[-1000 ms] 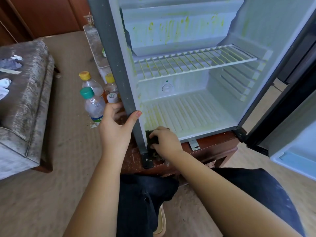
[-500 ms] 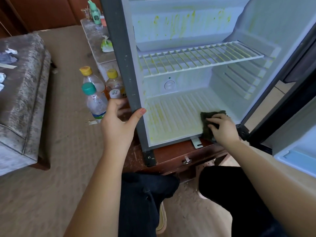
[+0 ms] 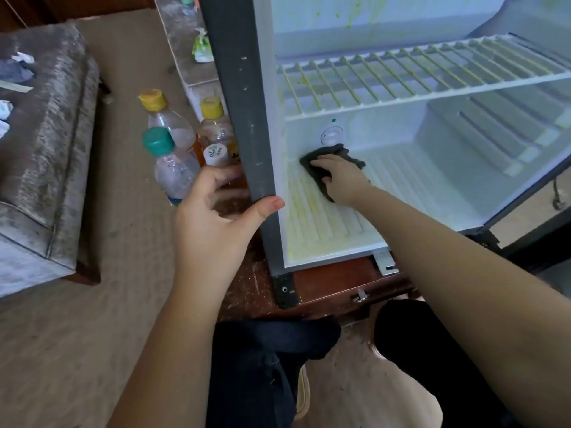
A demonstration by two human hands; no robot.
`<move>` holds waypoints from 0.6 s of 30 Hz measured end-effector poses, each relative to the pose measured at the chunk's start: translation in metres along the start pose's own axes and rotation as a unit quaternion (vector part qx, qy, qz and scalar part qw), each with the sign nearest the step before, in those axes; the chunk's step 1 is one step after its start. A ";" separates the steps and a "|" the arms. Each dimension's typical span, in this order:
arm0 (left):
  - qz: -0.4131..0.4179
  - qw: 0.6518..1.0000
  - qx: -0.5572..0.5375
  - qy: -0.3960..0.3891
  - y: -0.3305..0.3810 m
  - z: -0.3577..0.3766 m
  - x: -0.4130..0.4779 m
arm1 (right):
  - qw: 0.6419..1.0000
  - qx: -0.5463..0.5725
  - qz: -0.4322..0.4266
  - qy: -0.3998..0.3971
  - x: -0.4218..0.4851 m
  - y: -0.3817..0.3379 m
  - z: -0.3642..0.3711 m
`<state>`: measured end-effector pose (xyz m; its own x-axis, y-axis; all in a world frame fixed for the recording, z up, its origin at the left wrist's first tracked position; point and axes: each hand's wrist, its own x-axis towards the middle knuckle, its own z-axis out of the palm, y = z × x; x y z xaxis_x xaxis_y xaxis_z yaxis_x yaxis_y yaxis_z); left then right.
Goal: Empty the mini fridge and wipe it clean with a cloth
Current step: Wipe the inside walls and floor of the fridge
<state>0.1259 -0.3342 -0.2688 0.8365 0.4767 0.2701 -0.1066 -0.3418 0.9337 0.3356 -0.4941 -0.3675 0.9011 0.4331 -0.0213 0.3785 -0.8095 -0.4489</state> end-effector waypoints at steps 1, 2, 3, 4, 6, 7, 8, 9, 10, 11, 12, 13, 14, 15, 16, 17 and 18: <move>0.000 1.000 -0.002 -0.001 0.001 0.000 0.000 | 1.000 0.007 -0.008 -0.004 0.007 -0.005 0.002; 0.000 1.000 -0.001 -0.003 0.002 0.000 0.000 | 1.000 0.020 -0.014 -0.008 0.013 -0.010 0.006; 0.001 1.000 0.001 -0.005 0.003 0.000 0.000 | 0.999 0.039 -0.022 -0.015 0.019 -0.015 0.011; 0.004 1.000 0.005 -0.006 0.004 0.000 -0.001 | 0.997 0.063 -0.034 -0.024 0.023 -0.021 0.016; 0.010 1.000 0.008 -0.009 0.007 0.000 -0.001 | 0.993 0.100 -0.056 -0.038 0.031 -0.032 0.026; 0.011 1.000 0.008 -0.009 0.007 0.000 -0.001 | 0.992 0.107 -0.052 -0.042 0.033 -0.036 0.029; 0.011 1.000 0.007 -0.010 0.007 0.000 -0.001 | 0.992 0.112 -0.041 -0.043 0.034 -0.038 0.031; 0.010 1.000 0.007 -0.010 0.007 0.000 -0.002 | 0.992 0.115 -0.032 -0.042 0.034 -0.039 0.031; 0.010 1.000 0.007 -0.010 0.007 -0.001 -0.002 | 0.992 0.118 -0.023 -0.042 0.031 -0.039 0.031; 0.010 1.000 0.008 -0.009 0.005 -0.001 -0.002 | 0.992 0.120 -0.016 -0.042 0.028 -0.040 0.030; 0.010 1.000 0.009 -0.009 0.005 -0.001 -0.002 | 0.991 0.123 -0.008 -0.044 0.023 -0.039 0.029; 0.010 1.000 0.010 -0.009 0.004 -0.001 -0.002 | 0.991 0.126 -0.003 -0.050 0.015 -0.039 0.027; 0.011 1.000 0.010 -0.010 0.003 -0.001 -0.002 | 0.989 0.135 -0.004 -0.056 0.004 -0.038 0.025; 0.011 1.000 0.011 -0.009 0.003 -0.001 -0.001 | 0.987 0.146 -0.009 -0.062 -0.009 -0.037 0.024; 0.011 1.000 0.013 -0.009 0.003 -0.001 -0.001 | 0.985 0.159 -0.018 -0.067 -0.024 -0.036 0.023; 0.011 1.000 0.016 -0.009 0.002 -0.001 -0.001 | 0.983 0.169 -0.029 -0.068 -0.041 -0.035 0.022; 0.010 1.000 0.017 -0.009 0.002 -0.001 -0.002 | 0.981 0.176 -0.040 -0.068 -0.059 -0.033 0.020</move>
<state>0.1238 -0.3347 -0.2675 0.8438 0.4554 0.2839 -0.1048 -0.3790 0.9195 0.2654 -0.4845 -0.3694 0.8260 0.5576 -0.0818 0.3284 -0.5941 -0.7343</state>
